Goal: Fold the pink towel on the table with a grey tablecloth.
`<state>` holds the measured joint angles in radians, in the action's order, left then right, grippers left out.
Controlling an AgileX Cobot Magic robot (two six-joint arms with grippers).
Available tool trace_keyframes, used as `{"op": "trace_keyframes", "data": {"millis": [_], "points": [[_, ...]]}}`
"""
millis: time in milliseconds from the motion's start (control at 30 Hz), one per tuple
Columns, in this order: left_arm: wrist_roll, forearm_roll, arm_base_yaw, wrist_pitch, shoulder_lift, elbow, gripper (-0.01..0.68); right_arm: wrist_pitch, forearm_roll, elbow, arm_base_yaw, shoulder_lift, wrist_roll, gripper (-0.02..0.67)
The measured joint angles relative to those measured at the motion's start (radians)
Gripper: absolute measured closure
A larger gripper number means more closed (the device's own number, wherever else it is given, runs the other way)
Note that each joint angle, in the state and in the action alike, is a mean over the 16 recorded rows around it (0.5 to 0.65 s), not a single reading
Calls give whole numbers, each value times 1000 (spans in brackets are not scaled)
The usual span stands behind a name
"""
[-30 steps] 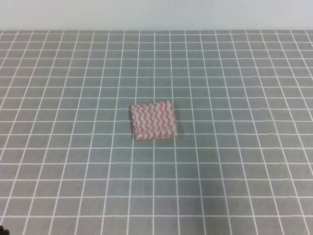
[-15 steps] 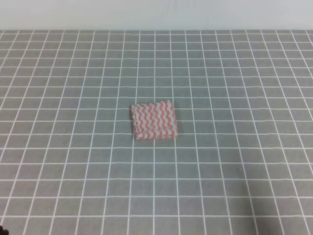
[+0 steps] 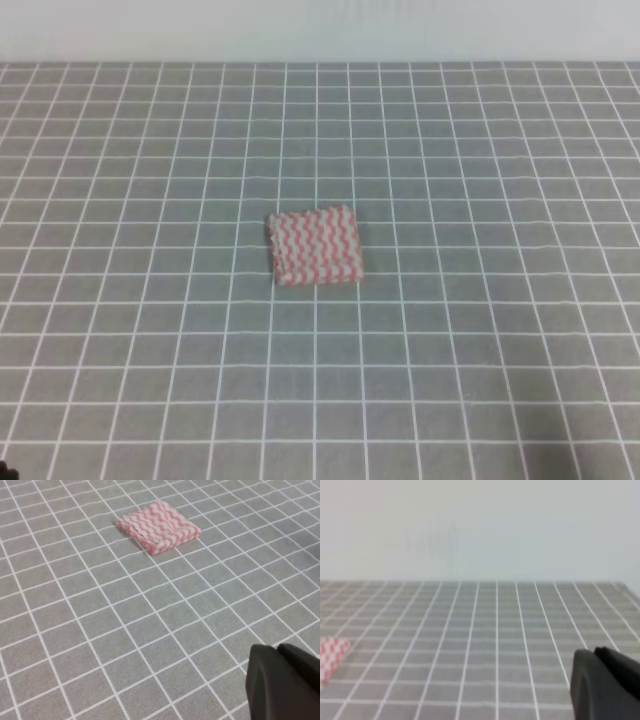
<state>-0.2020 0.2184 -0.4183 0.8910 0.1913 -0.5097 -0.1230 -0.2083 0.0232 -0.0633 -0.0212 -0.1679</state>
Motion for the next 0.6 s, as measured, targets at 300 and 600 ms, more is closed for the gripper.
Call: {"op": "trace_keyframes", "data": {"millis": [300,600], "points": [[0,1,0,-1,3,1,673,-132,170,-24,0,41,255,667],[0,1,0,-2,5,1,673,-170,133,-28,0,40,229,667]]}}
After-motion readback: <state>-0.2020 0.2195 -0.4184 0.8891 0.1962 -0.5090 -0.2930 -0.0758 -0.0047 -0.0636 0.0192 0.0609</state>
